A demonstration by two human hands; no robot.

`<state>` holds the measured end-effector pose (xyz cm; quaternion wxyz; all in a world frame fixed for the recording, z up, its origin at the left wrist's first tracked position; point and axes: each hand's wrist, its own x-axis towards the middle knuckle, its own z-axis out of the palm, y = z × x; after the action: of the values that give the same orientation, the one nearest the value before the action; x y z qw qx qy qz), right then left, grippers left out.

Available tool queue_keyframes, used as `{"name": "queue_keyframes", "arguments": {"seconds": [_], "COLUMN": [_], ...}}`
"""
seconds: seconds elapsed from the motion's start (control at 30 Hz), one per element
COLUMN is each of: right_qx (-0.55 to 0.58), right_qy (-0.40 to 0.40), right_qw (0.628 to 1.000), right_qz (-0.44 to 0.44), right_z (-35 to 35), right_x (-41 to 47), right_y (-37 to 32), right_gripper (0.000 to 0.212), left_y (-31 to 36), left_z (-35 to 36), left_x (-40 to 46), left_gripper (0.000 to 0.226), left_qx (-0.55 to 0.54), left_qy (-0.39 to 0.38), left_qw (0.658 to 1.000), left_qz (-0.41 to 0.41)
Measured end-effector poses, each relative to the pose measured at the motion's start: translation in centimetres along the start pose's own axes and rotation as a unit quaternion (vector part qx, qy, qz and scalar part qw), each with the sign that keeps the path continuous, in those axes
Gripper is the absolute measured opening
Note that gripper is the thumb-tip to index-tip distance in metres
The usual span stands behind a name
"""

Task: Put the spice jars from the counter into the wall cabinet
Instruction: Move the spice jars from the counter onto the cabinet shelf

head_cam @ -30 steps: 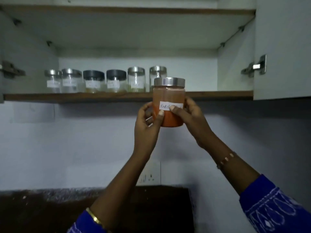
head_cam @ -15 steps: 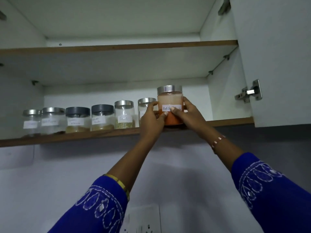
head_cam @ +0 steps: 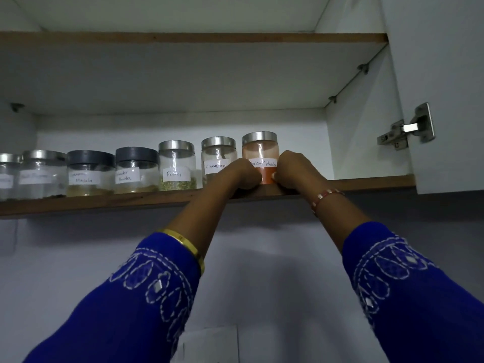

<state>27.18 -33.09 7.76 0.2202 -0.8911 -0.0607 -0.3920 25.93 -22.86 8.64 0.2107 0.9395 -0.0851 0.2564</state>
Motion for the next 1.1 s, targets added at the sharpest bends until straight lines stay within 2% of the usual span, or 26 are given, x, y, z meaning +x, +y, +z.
{"name": "queue_keyframes", "arguments": {"seconds": [0.27,0.33,0.43,0.5,0.57,0.63,0.73,0.8,0.87,1.1], "right_qx": [-0.004,-0.008,0.015,0.050,0.051,0.013,0.024,0.046,0.070,0.166], "right_qy": [0.022,0.022,0.029,0.047,0.056,0.060,0.057,0.051,0.035,-0.116], "right_qw": [1.000,1.000,0.997,0.991,0.983,0.978,0.980,0.979,0.979,0.969], "right_qz": [-0.002,-0.011,-0.066,-0.117,-0.167,-0.198,-0.188,-0.192,-0.189,-0.141], "right_z": [0.3,0.4,0.5,0.6,1.0,1.7,3.1,4.6,6.2,13.5], "right_x": [-0.6,-1.2,-2.8,-4.1,-5.4,-7.1,-11.0,-14.0,-17.3,-29.4], "right_y": [-0.1,-0.2,-0.2,0.4,1.2,2.0,2.3,2.0,1.4,-1.2], "right_gripper": [0.028,0.029,0.032,0.033,0.028,0.033,0.045,0.045,0.045,0.045], "left_y": [-0.4,-0.6,-0.8,-1.3,-2.3,-3.5,-5.1,-6.3,-7.7,-14.3], "left_z": [1.3,1.8,2.7,3.0,3.6,4.2,5.0,5.7,6.5,9.1], "left_x": [0.1,-0.7,-2.7,-4.1,-5.2,-7.3,-11.6,-14.9,-18.2,-28.1], "left_gripper": [0.026,0.027,0.035,0.040,0.041,0.050,0.049,0.049,0.049,0.046], "left_qx": [0.028,0.078,0.162,0.184,0.192,0.163,0.049,-0.072,-0.145,-0.172], "left_qy": [0.046,0.092,0.192,0.209,0.196,0.190,0.143,0.078,0.044,0.008], "left_qw": [0.999,0.993,0.965,0.957,0.958,0.962,0.981,0.991,0.987,0.983], "left_qz": [0.007,0.019,0.076,0.076,0.081,0.110,0.121,0.081,0.043,-0.059]}}
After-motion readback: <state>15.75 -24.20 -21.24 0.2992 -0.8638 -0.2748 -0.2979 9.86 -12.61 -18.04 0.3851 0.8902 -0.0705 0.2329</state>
